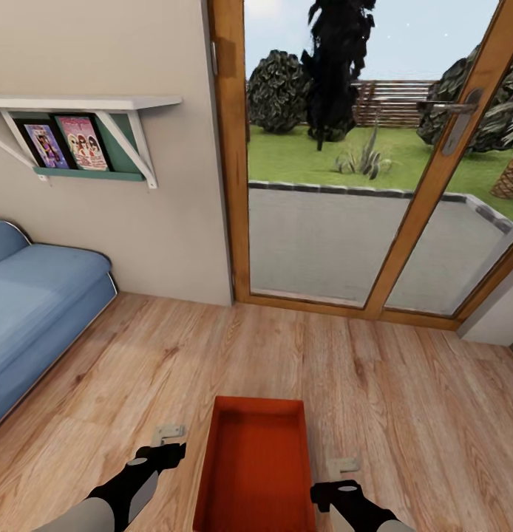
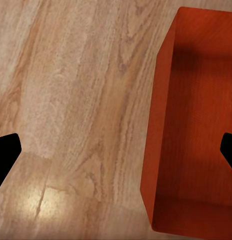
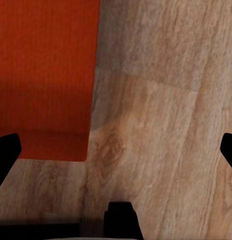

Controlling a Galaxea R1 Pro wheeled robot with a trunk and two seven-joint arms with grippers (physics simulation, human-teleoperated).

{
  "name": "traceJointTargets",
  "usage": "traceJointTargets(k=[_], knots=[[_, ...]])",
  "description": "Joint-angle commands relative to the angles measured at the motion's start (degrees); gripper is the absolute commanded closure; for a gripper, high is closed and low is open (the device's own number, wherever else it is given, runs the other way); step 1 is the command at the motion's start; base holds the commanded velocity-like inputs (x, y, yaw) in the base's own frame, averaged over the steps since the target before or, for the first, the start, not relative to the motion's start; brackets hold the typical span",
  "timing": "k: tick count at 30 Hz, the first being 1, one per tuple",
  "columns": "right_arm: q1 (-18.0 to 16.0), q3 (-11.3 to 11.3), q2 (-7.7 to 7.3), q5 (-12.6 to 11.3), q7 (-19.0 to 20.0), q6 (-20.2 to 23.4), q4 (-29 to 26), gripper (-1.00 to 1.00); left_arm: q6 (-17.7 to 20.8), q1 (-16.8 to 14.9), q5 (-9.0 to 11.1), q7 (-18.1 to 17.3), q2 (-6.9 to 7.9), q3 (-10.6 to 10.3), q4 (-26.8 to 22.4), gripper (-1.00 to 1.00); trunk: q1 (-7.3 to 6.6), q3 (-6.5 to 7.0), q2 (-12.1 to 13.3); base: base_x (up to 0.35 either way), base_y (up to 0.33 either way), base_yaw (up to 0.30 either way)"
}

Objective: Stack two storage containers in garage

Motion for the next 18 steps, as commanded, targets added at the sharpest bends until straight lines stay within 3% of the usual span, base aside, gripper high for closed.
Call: traceJointTargets(k=[1,13,18], knots=[[0.0,0.5,0.00,0.0,-0.3,0.5,-0.1,-1.00,0.0,0.0,0.6,0.3,0.03,-0.5,0.0,-1.00,-0.01,-0.04,0.0,-0.012,0.005,0.000],[-0.2,0.3,-0.17,0.0,-0.5,1.8,-1.1,-1.00,0.0,0.0,0.6,0.3,0.03,-0.5,0.0,-1.00,-0.01,-0.04,0.0,-0.003,0.001,0.000],[-0.5,0.3,-0.31,0.0,-0.4,5.4,-1.3,-1.00,0.0,0.1,0.5,0.3,0.03,-0.5,0.0,-1.00,-0.01,-0.04,0.0,0.000,0.000,0.000]])
